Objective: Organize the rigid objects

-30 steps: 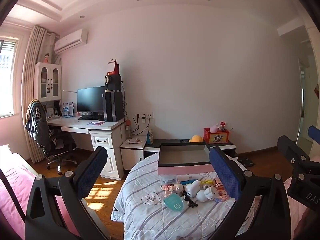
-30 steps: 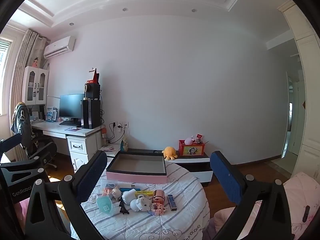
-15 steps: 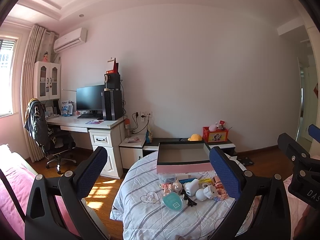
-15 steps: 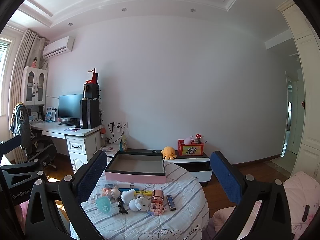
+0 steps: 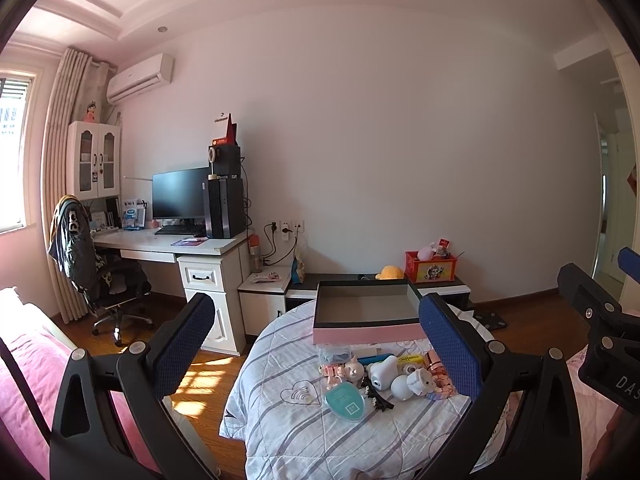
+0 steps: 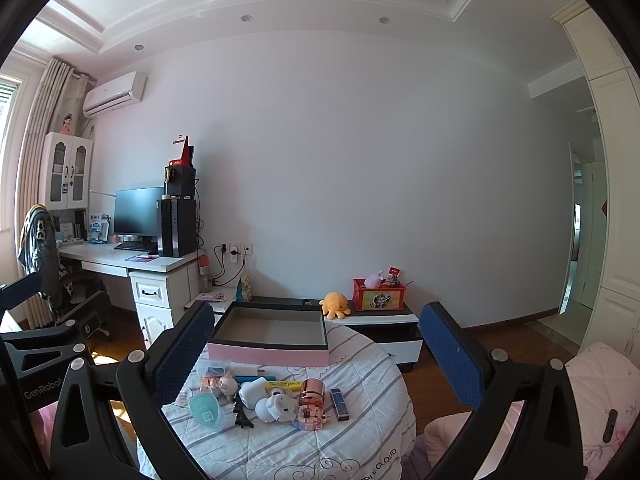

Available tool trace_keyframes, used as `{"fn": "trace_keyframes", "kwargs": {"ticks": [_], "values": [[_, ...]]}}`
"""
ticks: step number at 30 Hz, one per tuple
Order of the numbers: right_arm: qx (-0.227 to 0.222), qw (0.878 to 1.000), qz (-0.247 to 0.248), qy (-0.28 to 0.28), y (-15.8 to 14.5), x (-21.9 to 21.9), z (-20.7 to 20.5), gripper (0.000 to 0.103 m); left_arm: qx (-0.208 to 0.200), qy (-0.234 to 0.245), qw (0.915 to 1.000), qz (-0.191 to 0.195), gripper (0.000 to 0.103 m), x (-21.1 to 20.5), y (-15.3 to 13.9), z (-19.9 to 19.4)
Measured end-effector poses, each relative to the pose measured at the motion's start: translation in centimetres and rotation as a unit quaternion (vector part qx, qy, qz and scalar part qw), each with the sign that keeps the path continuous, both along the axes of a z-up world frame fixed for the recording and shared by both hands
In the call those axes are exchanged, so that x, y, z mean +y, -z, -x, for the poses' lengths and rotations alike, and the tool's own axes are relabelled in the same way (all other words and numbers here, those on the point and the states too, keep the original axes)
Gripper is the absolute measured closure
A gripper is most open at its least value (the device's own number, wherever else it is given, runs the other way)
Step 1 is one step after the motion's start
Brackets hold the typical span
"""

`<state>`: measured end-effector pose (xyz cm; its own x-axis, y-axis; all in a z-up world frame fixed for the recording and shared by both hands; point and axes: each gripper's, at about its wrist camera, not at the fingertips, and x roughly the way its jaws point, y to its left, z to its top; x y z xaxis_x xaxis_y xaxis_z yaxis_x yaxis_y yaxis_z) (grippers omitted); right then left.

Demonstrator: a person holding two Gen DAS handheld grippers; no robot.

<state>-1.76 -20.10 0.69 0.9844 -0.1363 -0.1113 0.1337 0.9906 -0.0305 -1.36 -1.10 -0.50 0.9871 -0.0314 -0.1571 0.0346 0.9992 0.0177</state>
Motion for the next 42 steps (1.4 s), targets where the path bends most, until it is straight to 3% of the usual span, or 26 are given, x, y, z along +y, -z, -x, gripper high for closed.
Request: {"fn": "trace_keyframes", "kwargs": {"ticks": [42], "values": [[0.007,1.000,0.000,0.002,0.09,0.31,0.10,0.000,0.007,0.001,1.0000,-0.001,0.000,0.09,0.08,-0.22]]}}
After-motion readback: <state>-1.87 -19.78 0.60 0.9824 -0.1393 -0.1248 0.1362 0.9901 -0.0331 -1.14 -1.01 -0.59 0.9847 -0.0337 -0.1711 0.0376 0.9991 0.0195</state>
